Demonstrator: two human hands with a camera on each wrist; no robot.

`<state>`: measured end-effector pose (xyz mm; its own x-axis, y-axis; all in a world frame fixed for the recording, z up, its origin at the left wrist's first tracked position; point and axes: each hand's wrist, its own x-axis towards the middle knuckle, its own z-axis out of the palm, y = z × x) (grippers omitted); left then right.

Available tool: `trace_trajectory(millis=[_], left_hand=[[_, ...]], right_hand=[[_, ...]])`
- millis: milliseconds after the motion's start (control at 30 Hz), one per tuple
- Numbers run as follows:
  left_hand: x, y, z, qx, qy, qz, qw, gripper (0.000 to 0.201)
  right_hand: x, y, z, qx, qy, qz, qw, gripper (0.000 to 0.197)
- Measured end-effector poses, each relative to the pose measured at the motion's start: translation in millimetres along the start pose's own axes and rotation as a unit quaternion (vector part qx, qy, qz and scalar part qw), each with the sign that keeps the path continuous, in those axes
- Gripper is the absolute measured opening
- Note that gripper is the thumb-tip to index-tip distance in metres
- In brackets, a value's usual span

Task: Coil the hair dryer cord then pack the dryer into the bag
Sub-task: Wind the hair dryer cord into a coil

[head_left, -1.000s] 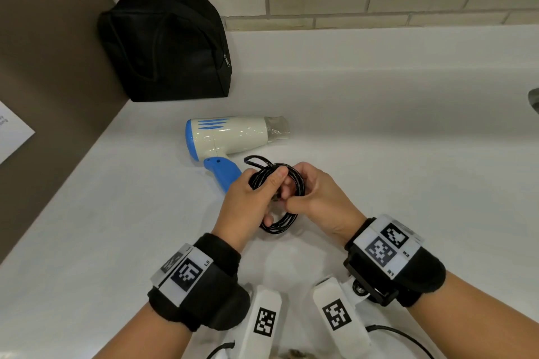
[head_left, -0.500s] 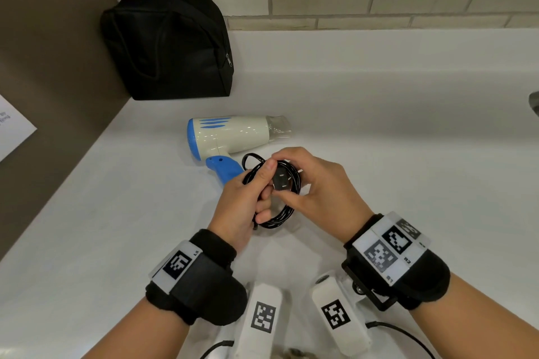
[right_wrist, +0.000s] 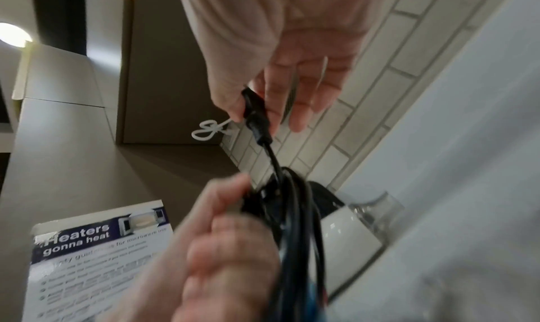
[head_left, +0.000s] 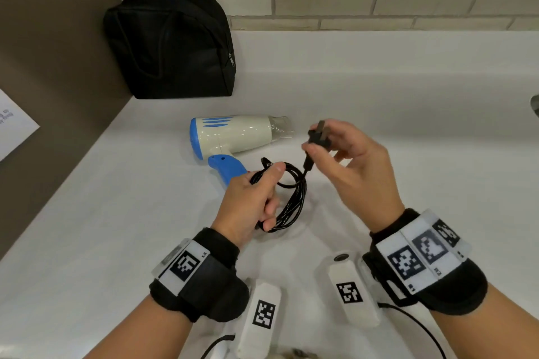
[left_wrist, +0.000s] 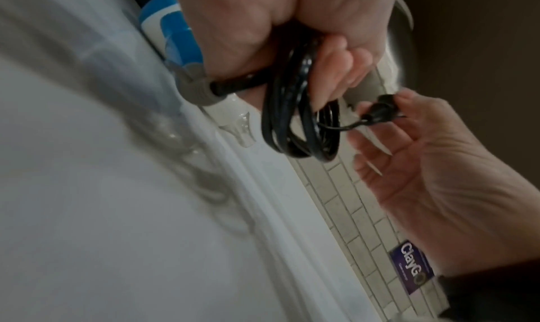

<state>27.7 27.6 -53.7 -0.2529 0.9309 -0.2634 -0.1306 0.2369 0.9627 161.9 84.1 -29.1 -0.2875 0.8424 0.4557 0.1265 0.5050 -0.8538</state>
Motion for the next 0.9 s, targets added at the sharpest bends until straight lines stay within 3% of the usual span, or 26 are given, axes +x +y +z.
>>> trace_trajectory(millis=[100, 267, 367, 433, 600, 700, 833, 900], left_hand=[[1, -3, -1, -0.004, 0.020, -0.033, 0.999, 0.048], [2, -3, 5, 0.045, 0.001, -0.018, 0.999, 0.029], [1, -2, 8, 0.102, -0.005, 0.007, 0.995, 0.014], [-1, -1, 10, 0.150, -0.028, 0.034, 0.988, 0.018], [-10, 5, 10, 0.144, -0.082, 0.096, 0.981, 0.017], [-11, 4, 8, 0.112, -0.072, 0.125, 0.983, 0.017], [-12, 6, 4, 0.076, -0.045, 0.145, 0.986, 0.020], [-11, 8, 1, 0.050, -0.032, 0.143, 0.988, 0.018]], right_hand=[[9, -7, -8, 0.087, -0.031, 0.031, 0.995, 0.026], [24, -25, -13, 0.142, -0.116, 0.049, 0.982, 0.023], [34, -30, -18, 0.166, -0.115, 0.061, 0.978, 0.018], [44, -30, -17, 0.187, -0.099, 0.082, 0.974, 0.012], [72, 5, -10, 0.266, -0.018, 0.237, 0.934, 0.002], [72, 33, 0, 0.309, -0.012, 0.342, 0.887, 0.031], [54, 42, 14, 0.249, -0.146, 0.420, 0.860, 0.005], [44, 41, 18, 0.214, -0.213, 0.411, 0.860, 0.011]])
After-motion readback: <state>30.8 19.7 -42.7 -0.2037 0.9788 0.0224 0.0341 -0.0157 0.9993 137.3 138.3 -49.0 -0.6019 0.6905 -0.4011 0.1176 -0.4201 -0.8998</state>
